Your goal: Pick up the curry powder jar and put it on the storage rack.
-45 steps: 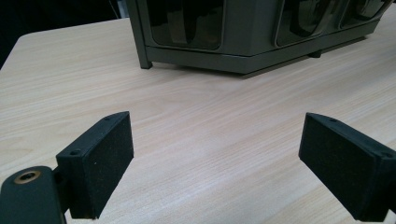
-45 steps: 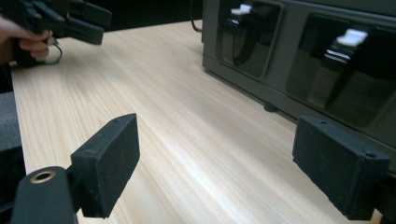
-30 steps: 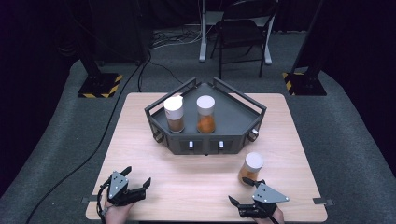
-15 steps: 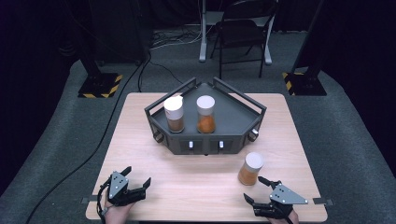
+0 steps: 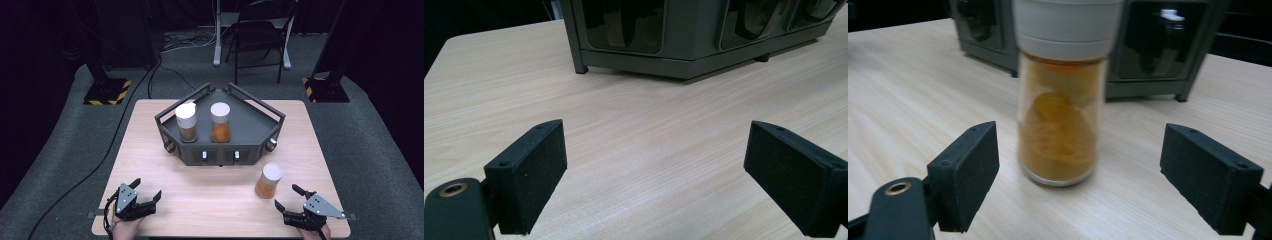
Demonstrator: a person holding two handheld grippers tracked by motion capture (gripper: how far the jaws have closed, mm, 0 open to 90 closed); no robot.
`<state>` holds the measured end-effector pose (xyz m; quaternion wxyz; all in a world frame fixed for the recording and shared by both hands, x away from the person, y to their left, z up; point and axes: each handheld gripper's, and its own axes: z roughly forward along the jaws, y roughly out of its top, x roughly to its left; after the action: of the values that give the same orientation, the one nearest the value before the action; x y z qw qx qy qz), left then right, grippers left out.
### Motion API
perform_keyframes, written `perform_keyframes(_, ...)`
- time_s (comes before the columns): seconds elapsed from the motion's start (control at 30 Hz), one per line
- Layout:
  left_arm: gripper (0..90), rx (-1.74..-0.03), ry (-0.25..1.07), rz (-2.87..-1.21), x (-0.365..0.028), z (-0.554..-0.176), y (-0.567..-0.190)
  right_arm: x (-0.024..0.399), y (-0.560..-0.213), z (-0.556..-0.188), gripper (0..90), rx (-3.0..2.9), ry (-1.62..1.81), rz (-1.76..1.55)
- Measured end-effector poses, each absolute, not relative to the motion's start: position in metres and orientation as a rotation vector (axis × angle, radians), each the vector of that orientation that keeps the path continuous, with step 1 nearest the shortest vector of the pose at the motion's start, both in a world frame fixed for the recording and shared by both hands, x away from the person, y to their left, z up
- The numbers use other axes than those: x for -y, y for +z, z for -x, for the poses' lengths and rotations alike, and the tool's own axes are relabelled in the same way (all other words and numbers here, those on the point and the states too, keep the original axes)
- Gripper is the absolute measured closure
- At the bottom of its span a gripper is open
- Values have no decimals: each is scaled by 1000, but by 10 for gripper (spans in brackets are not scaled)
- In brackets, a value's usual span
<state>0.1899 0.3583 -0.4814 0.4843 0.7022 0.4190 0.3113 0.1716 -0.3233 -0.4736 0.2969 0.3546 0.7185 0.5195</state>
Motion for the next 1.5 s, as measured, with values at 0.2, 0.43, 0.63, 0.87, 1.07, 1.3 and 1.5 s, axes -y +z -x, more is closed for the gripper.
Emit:
perform_keyframes(0.2, 102, -1022, 756, -1709, -358, -190, -481, 331, -477, -170, 145, -1855, 1354, -999)
perform_keyframes(0.43, 102, -1021, 756, -1710, -358, -190, -481, 338, -481, -168, 142, -1799, 1337, -1056)
perform_keyframes(0.63, 103, -1022, 754, -1709, -359, -190, -481, 342, -483, -166, 141, -1761, 1321, -1098)
perform_keyframes(0.87, 103, -1021, 755, -1710, -359, -190, -481, 343, -485, -165, 138, -1739, 1294, -1120)
perform_keyframes(1.07, 103, -1023, 751, -1709, -359, -191, -481, 345, -487, -165, 139, -1723, 1297, -1141)
perform_keyframes(1.3, 103, -1022, 753, -1710, -359, -191, -481, 346, -488, -165, 136, -1713, 1308, -1158)
perform_keyframes(1.5, 102, -1022, 752, -1709, -359, -191, -481, 345, -488, -164, 135, -1717, 1301, -1159)
